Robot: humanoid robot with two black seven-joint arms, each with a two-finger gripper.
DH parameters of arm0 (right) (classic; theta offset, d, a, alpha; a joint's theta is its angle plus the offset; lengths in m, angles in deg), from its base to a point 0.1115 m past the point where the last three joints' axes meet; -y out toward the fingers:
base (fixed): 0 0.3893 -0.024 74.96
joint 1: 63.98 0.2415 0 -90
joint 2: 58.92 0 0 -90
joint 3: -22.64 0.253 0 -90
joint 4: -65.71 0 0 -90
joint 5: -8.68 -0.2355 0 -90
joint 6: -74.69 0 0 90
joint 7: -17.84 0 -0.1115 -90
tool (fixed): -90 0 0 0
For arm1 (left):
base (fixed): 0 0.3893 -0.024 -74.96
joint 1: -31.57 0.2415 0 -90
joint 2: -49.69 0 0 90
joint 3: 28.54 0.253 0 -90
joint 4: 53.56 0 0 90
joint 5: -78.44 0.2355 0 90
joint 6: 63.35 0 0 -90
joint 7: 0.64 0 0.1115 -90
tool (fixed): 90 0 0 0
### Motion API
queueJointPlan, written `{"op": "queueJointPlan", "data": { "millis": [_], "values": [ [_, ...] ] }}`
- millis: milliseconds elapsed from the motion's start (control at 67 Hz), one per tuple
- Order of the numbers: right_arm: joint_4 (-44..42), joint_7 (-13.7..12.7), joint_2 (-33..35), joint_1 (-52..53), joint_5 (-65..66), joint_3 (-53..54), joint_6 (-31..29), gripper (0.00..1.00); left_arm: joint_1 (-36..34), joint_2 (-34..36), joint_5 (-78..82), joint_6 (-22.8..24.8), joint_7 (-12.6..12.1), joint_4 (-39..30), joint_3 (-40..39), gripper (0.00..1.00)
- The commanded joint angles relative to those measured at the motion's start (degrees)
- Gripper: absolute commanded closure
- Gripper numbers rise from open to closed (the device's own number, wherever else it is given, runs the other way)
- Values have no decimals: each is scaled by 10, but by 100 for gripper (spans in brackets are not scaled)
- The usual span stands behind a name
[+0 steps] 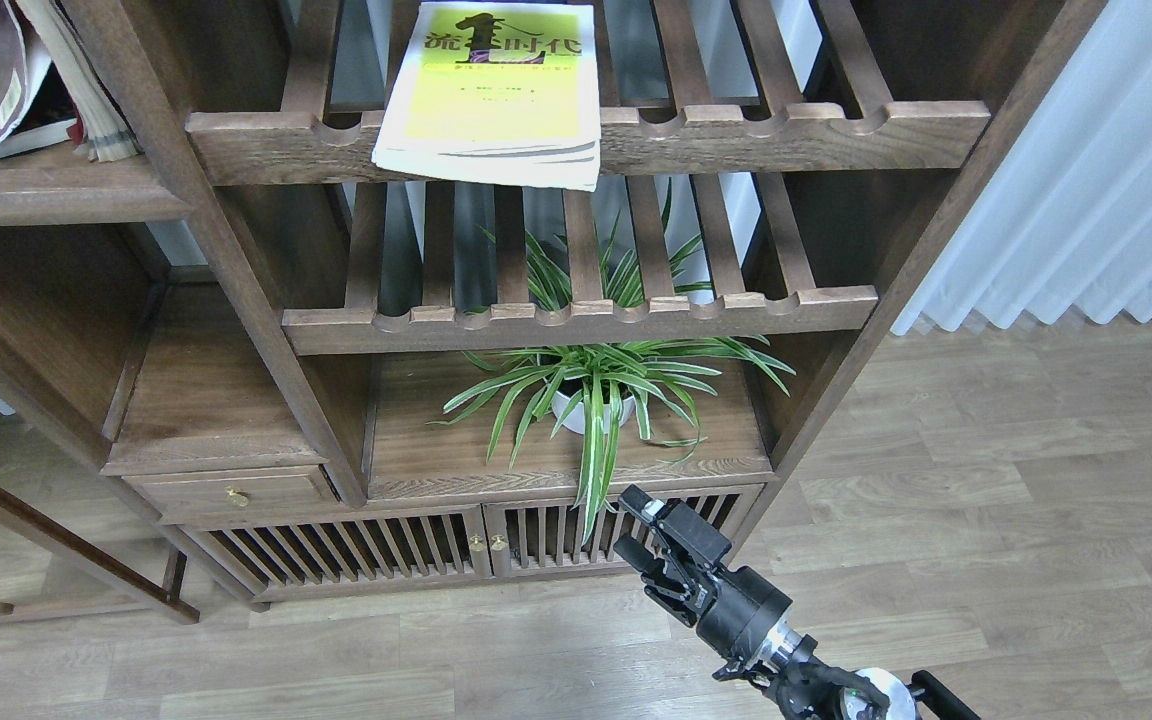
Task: Organize books on shelf
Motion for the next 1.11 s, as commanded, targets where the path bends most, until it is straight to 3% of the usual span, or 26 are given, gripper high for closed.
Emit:
{"op": "queueJointPlan", "data": {
  "millis": [0, 209, 418, 448, 657, 747, 866, 1090],
  "values": [
    [2, 0, 0, 0, -1, 1, 0, 0, 50, -9, -1, 0, 19, -34, 0, 1],
    [16, 0, 0, 1, 0, 2, 0, 1, 138, -93, -3, 0, 65, -63, 0, 1],
    [35, 0, 0, 9, 5, 1, 0, 1, 200, -260, -4, 0, 113, -53, -9, 1],
    [56, 0, 0, 16, 4, 2, 0, 1, 220, -312, -4, 0, 130, -53, -9, 1],
    [126, 0, 0, 34, 5, 1, 0, 1, 290, -453, -11, 0, 179, -52, -15, 1],
    [158, 0, 0, 49, 6, 1, 0, 1, 311, -488, -9, 0, 179, -51, -15, 1],
    [193, 0, 0, 70, 12, 5, 44, 1, 328, -514, -4, 0, 175, -34, -13, 1],
    [214, 0, 0, 109, 39, 6, 83, 1, 338, -519, -3, 0, 173, -25, -5, 1]
  ]
}}
